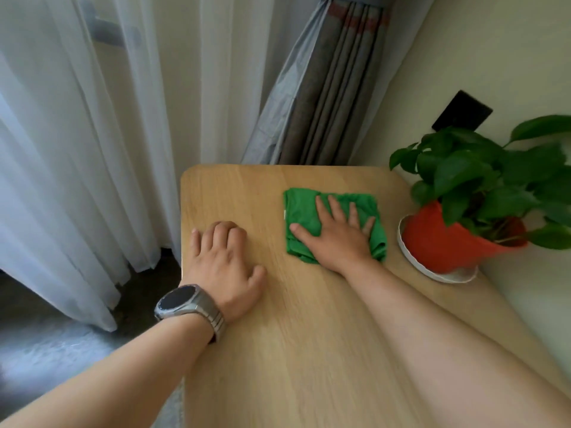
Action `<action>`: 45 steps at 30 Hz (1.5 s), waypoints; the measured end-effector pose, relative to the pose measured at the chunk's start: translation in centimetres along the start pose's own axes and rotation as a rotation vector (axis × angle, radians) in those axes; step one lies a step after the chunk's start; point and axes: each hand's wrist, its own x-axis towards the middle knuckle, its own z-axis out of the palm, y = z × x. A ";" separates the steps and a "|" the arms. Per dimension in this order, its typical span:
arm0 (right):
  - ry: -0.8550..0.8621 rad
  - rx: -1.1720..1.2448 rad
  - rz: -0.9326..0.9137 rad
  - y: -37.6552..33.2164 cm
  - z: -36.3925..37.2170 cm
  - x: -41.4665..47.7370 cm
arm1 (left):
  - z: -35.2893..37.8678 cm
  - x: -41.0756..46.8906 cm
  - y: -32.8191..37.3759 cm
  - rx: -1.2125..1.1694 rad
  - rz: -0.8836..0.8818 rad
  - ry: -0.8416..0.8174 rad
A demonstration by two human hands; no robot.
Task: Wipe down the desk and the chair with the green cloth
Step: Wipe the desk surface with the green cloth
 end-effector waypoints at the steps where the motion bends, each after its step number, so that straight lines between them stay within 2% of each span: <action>1: 0.010 -0.006 -0.029 -1.0 0.2 -1.7 | -0.1 0.0 -0.1 -0.060 0.012 0.024; 6: 0.023 0.026 -0.230 -6.5 1.0 -10.2 | -1.4 -0.7 -0.9 -0.474 0.022 0.120; 10: 0.039 0.062 -0.340 -9.3 1.7 -15.5 | -2.0 -1.1 -1.1 -0.572 0.013 0.084; 15: 0.067 0.021 -0.390 -5.9 1.4 -15.4 | -2.2 -0.8 -1.3 -0.591 0.011 0.076; 23: 0.020 -0.058 -0.076 7.5 0.7 -11.8 | -2.0 -1.1 -1.0 -0.399 0.074 0.049; 27: 0.039 -0.056 -0.047 9.9 1.1 -13.8 | -1.8 -1.0 -0.9 -0.329 0.102 0.040; 33: 0.025 -0.056 0.074 12.9 1.2 -17.3 | -0.2 -1.9 0.7 0.025 0.201 -0.082; 38: 0.016 -0.039 0.221 14.7 1.3 -19.9 | 0.2 -4.8 1.8 0.022 0.094 -0.059; 45: -0.018 -0.008 0.437 19.0 0.9 -24.0 | -0.8 -12.0 2.0 0.049 0.085 -0.047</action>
